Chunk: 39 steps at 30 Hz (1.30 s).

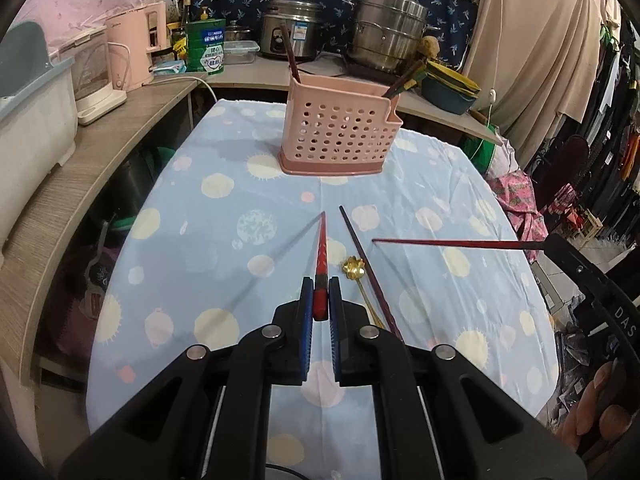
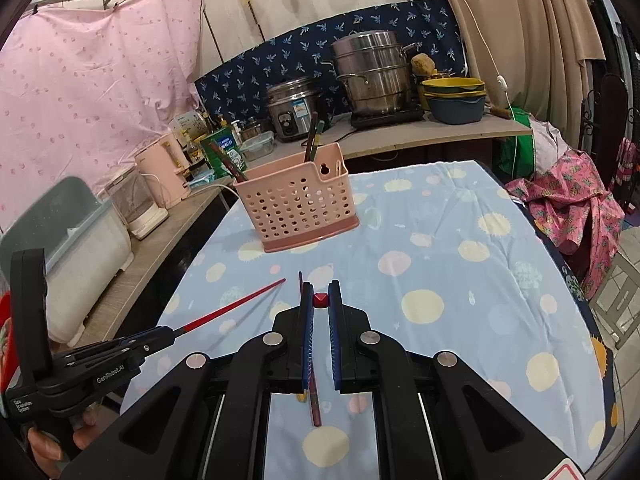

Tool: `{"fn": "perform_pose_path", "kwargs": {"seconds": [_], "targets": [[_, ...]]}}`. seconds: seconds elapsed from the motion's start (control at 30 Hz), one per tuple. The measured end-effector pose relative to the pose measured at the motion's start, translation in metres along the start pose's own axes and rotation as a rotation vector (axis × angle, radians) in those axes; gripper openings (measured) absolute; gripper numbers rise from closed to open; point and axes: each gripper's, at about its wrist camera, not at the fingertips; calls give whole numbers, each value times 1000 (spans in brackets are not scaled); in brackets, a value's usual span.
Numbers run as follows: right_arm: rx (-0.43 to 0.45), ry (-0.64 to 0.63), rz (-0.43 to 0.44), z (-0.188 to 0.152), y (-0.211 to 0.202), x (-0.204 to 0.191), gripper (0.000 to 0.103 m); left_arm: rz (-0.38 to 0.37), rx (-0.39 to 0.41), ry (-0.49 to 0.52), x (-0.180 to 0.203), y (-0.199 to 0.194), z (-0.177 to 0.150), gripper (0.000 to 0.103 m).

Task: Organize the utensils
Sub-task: 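Carry both red chopsticks above the pink basket and lower them in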

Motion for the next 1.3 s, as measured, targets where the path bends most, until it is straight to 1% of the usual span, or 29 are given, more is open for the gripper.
{"fn": "perform_pose_path", "kwargs": {"seconds": [0.13, 0.37, 0.63, 0.83, 1.0, 1.17, 1.3], "targets": [[30, 18, 22, 16, -2, -1, 7, -4, 43, 2, -1, -8, 18, 7], [104, 0, 21, 48, -2, -6, 7, -2, 132, 0, -5, -19, 56, 7], [170, -3, 35, 85, 7, -10, 7, 18, 210, 14, -4, -19, 98, 7], [230, -9, 47, 122, 27, -18, 7, 12, 280, 21, 3, -15, 145, 7], [292, 9, 70, 160, 49, -24, 7, 6, 377, 25, 11, -21, 190, 7], [355, 30, 82, 198, 71, -31, 7, 24, 484, 46, 19, -24, 235, 7], [388, 30, 86, 222, 95, -39, 7, 33, 508, 51, 23, -10, 261, 7]]}}
Point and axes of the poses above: each gripper's, at about its wrist camera, not at the fingertips, and y roughly the way its jaws point, x to its right, z to its top, and after that the axes turned 6 degrees about x, right-handed
